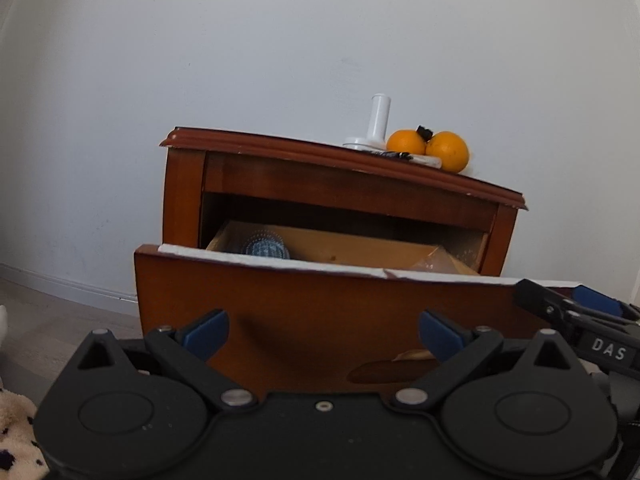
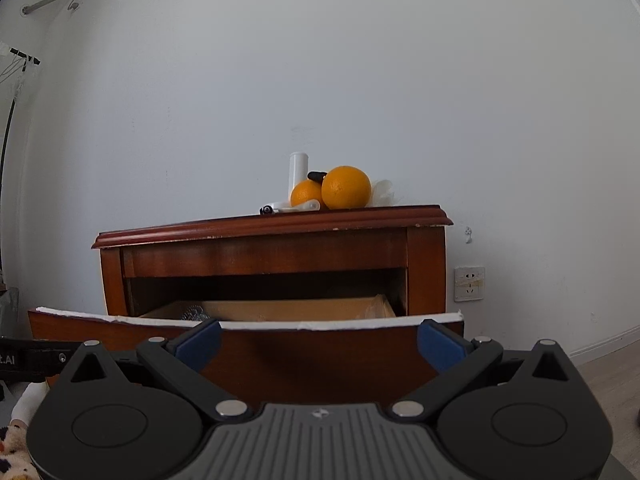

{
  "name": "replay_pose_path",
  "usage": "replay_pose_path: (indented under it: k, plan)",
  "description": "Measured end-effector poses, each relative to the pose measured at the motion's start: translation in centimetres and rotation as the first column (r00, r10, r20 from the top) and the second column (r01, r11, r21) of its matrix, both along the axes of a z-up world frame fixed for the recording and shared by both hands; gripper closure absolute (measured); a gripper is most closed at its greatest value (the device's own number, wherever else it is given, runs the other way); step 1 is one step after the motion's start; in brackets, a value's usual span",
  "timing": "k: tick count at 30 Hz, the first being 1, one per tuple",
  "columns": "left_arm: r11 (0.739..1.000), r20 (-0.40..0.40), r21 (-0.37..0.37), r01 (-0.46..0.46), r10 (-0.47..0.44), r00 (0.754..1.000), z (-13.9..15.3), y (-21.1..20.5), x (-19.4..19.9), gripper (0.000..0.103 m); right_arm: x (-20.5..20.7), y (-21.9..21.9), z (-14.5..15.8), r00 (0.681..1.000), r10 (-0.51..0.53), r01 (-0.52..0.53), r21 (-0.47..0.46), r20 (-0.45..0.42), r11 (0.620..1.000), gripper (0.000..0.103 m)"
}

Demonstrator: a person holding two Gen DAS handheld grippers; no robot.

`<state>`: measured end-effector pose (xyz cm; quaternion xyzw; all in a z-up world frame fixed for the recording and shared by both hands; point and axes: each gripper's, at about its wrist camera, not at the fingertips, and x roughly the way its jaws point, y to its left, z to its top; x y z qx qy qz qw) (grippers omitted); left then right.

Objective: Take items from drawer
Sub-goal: 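Push the open upper drawer's front inward with both tools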

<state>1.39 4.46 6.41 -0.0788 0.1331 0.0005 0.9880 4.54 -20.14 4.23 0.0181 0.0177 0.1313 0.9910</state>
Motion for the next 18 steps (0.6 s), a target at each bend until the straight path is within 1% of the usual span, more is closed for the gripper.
replay_pose_path:
  k: [5, 9, 11, 18]
  plan:
    - [0.998, -0.033, -0.057, -0.014, 0.012, 0.999, -1.0, 0.7, 0.9, 0.001, 0.5, -0.1, -1.1, 0.998, -0.006, 0.005, -0.009, -0.058, 1.000, 0.000]
    - [0.999, -0.049, -0.040, -0.033, 0.031, 0.998, -1.5, 0.4, 1.2, 0.001, 0.4, 0.4, -1.6, 0.999, -0.020, 0.018, -0.047, -0.047, 0.999, 0.000]
    - [0.999, -0.048, -0.037, -0.040, 0.038, 0.998, -1.5, 0.4, 1.2, 0.001, 0.4, 0.4, -1.7, 0.999, -0.019, 0.017, -0.045, -0.051, 0.999, 0.000]
    - [0.996, -0.045, -0.077, -0.044, 0.040, 0.998, -1.2, 0.8, 1.6, 0.000, 1.0, 0.3, -1.5, 0.998, -0.013, 0.012, -0.019, -0.062, 1.000, 0.000]
